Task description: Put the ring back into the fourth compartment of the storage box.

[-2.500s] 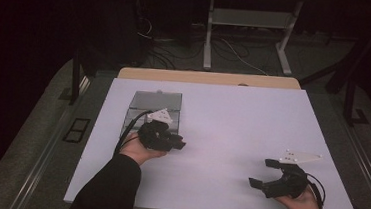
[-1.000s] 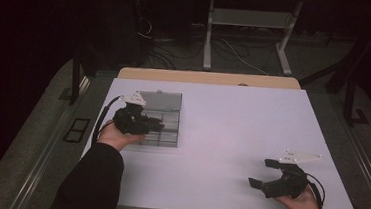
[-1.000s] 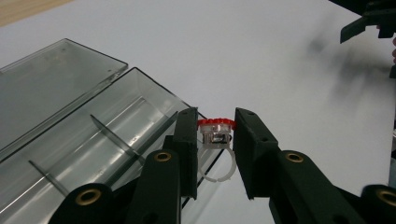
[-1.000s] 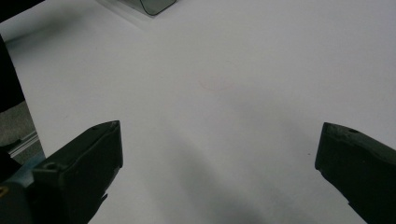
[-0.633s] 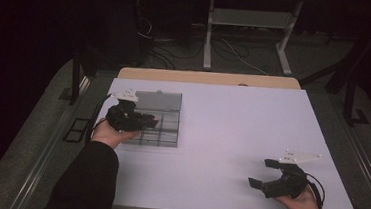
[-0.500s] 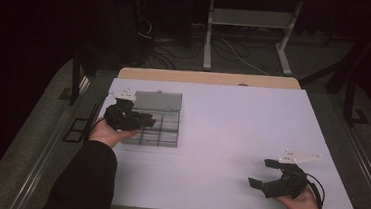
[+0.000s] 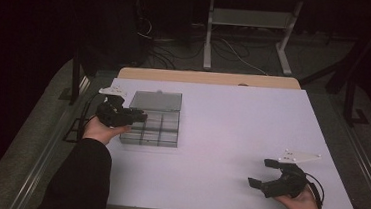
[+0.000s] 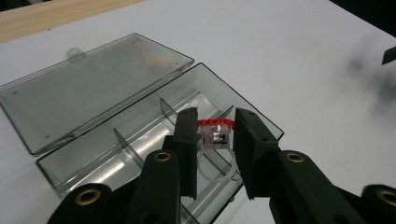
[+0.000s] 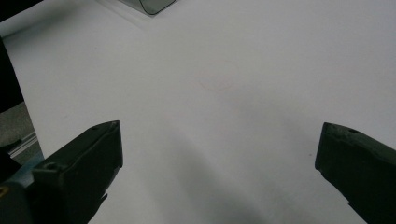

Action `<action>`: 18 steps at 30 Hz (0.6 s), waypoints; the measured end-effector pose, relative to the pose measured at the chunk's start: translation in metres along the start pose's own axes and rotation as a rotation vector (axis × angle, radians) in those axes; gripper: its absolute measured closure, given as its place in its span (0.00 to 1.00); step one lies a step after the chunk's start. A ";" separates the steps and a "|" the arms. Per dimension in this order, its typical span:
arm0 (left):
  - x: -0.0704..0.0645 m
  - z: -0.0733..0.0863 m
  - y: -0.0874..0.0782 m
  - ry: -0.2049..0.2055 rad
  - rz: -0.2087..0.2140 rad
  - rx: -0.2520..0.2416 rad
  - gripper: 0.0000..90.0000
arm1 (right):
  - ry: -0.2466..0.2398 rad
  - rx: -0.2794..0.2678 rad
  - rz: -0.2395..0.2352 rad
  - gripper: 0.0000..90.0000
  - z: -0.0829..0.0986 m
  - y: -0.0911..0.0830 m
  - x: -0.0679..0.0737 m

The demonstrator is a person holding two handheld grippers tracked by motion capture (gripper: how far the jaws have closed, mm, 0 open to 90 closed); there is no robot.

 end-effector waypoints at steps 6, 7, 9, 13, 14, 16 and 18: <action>0.010 0.001 -0.003 -0.020 -0.024 -0.007 0.78 | -0.003 0.001 -0.001 0.00 0.000 0.000 0.000; 0.012 0.001 -0.004 -0.022 -0.029 -0.006 0.78 | -0.003 0.001 -0.001 0.00 0.000 0.000 0.000; 0.015 0.002 -0.004 -0.028 -0.038 -0.013 0.78 | -0.002 0.001 -0.001 0.00 0.000 0.000 0.000; 0.023 0.005 -0.003 -0.034 -0.054 0.003 0.78 | -0.004 0.000 -0.001 0.00 0.000 0.000 -0.001; 0.025 0.006 -0.002 -0.037 -0.055 0.004 0.78 | 0.005 0.000 -0.001 0.00 0.000 -0.001 -0.001; 0.028 0.007 -0.002 -0.041 -0.059 0.008 0.78 | 0.003 -0.005 0.000 0.00 -0.001 -0.001 -0.003; 0.031 0.008 -0.001 -0.046 -0.059 0.009 0.78 | 0.010 -0.003 0.001 0.00 -0.001 -0.001 -0.003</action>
Point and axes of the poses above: each handheld gripper's, and its own axes: y roughly forward along the jaws, z roughly out of its underside, x roughly to its left, the point moved 7 cm from there along y, roughly forward along the jaws, and after that the axes turned 7 degrees about -x, right-handed, at the moved point
